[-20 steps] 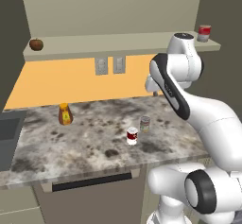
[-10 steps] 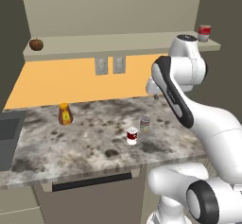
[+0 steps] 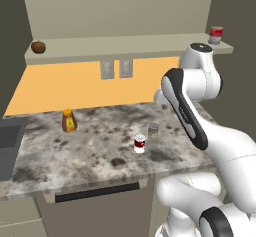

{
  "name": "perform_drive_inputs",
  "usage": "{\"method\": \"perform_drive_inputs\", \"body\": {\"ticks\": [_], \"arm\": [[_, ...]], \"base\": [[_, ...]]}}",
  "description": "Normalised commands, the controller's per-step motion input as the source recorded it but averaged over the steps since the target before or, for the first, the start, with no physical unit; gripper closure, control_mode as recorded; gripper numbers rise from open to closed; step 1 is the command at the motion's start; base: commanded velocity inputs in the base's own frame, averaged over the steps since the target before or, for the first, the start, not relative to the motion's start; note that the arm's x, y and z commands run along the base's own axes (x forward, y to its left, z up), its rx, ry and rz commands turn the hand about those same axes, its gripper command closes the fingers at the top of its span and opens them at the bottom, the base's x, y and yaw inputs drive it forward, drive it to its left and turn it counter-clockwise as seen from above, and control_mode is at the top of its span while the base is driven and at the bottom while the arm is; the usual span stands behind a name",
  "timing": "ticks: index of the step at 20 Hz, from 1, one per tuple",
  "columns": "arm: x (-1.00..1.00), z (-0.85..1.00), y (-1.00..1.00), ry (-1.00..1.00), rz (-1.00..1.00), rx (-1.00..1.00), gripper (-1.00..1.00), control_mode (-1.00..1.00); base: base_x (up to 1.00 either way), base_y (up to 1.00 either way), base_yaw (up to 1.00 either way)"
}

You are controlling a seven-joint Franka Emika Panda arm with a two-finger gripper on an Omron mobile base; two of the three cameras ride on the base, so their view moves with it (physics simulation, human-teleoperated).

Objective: Pick the cans from the counter and place them in their designated side in the cabinet.

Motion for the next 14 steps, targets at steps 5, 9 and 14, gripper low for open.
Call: {"method": "perform_drive_inputs", "body": {"ticks": [5, 9, 14], "arm": [[-0.08, -0.09, 0.08, -0.02, 0.00, 0.01, -1.00, -1.00], [-0.08, -0.07, 0.08, 0.00, 0.00, 0.00, -1.00, -1.00], [-0.07, -0.09, 0.12, 0.00, 0.00, 0.00, -1.00, -1.00]], "base": [[0.00, 0.00, 0.00], [0.00, 0.00, 0.00], [0.00, 0.00, 0.00]]}}
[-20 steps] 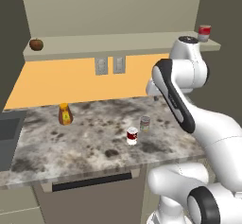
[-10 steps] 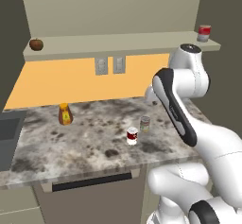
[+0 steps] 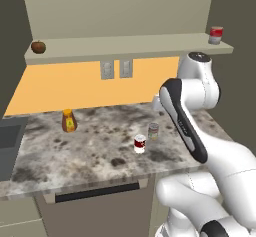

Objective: Pick the cans from the counter and place them in their designated side in the cabinet.

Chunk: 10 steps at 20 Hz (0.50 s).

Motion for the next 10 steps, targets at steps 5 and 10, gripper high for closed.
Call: {"method": "perform_drive_inputs", "body": {"ticks": [5, 10], "arm": [[-0.06, -0.10, 0.12, 0.00, 0.00, 0.00, -1.00, -1.00], [-0.03, -0.12, 0.12, 0.00, 0.00, 0.00, -1.00, -1.00]], "base": [[0.00, 0.00, 0.00], [0.00, 0.00, 0.00]]}}
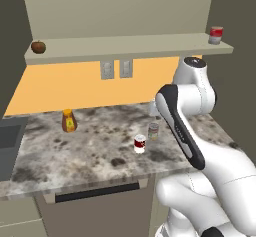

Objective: Pick the cans from the counter and place them in their designated side in the cabinet.

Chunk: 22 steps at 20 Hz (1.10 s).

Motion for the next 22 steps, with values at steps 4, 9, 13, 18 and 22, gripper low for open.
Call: {"method": "perform_drive_inputs", "body": {"ticks": [4, 9, 13, 18, 22], "arm": [[0.00, -0.14, 0.13, 0.00, 0.00, 0.00, -1.00, -1.00], [0.00, -0.13, 0.12, -0.02, 0.00, 0.00, -1.00, -1.00], [0.00, -0.14, 0.15, -0.05, 0.00, 0.00, -1.00, -1.00], [0.00, -0.14, 0.13, -0.08, 0.00, 0.00, -1.00, -1.00], [0.00, -0.11, 0.03, -0.05, 0.00, 0.00, -1.00, -1.00]], "base": [[0.00, 0.00, 0.00], [0.00, 0.00, 0.00], [0.00, 0.00, 0.00], [0.00, 0.00, 0.00], [0.00, 0.00, 0.00]]}}
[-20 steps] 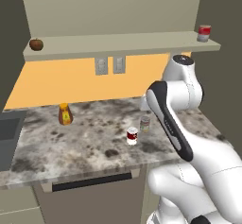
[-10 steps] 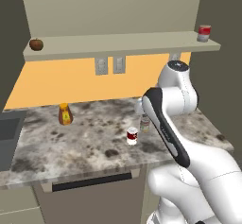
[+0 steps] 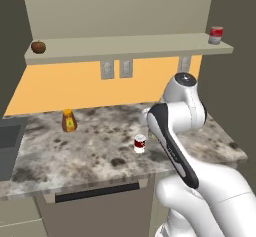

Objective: Pick the cans from the counter and place them in their designated side in the cabinet.

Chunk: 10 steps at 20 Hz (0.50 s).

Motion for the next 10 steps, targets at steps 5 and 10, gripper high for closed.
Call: {"method": "perform_drive_inputs", "body": {"ticks": [5, 10], "arm": [[0.01, -0.11, 0.00, -0.01, 0.00, 0.00, -1.00, -1.00], [0.00, -0.14, 0.00, -0.01, 0.00, 0.00, -1.00, -1.00]], "base": [[0.00, 0.00, 0.00], [0.00, 0.00, 0.00]]}}
